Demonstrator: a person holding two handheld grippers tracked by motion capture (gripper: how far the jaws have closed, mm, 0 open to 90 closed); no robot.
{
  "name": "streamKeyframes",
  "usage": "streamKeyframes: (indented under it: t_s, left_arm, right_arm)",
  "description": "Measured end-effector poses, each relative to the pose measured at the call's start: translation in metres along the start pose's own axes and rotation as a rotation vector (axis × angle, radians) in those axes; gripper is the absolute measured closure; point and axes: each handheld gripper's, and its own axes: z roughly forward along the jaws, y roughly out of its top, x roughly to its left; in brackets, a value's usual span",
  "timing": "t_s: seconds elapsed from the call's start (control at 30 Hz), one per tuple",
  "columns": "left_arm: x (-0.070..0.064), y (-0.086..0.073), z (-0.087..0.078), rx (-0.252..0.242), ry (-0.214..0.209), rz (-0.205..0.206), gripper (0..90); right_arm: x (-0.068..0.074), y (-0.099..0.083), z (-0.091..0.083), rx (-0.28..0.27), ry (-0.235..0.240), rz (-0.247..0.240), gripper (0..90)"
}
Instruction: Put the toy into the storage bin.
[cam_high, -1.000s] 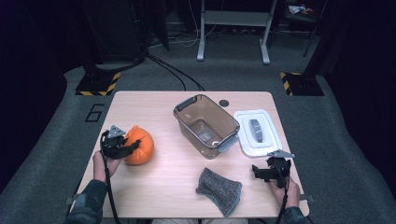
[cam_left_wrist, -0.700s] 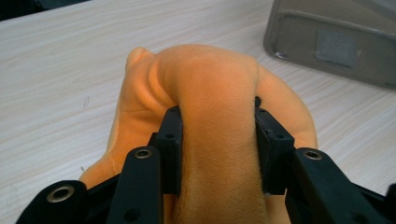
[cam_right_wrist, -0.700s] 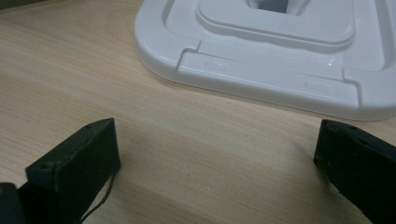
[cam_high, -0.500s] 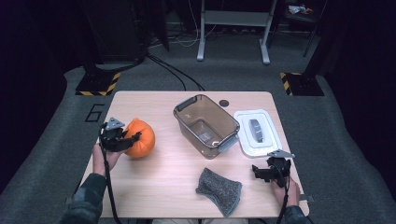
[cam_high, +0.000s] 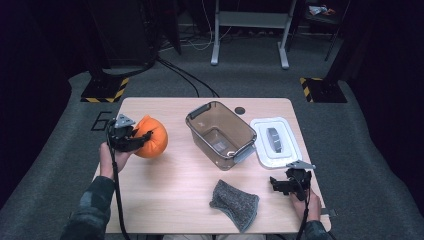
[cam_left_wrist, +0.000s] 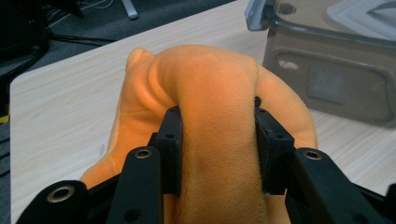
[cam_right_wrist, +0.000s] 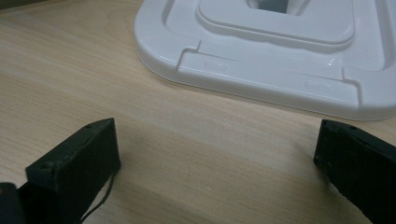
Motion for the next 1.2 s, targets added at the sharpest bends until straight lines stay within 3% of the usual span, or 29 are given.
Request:
streamKeyframes:
  t_s: [0.47,1.2]
  left_arm:
    - [0.0,0.038,-0.002,-0.029,0.007,0.029,60.2]
    - [-0.021,0.097,0.009,-0.07,-0.009,0.079,59.5]
  right_arm:
    - [0.0,0.0,0.0,0.0,0.002,-0.002,0.0]
    - [0.0,0.0,0.0,0.0,0.003,-0.004,0.0]
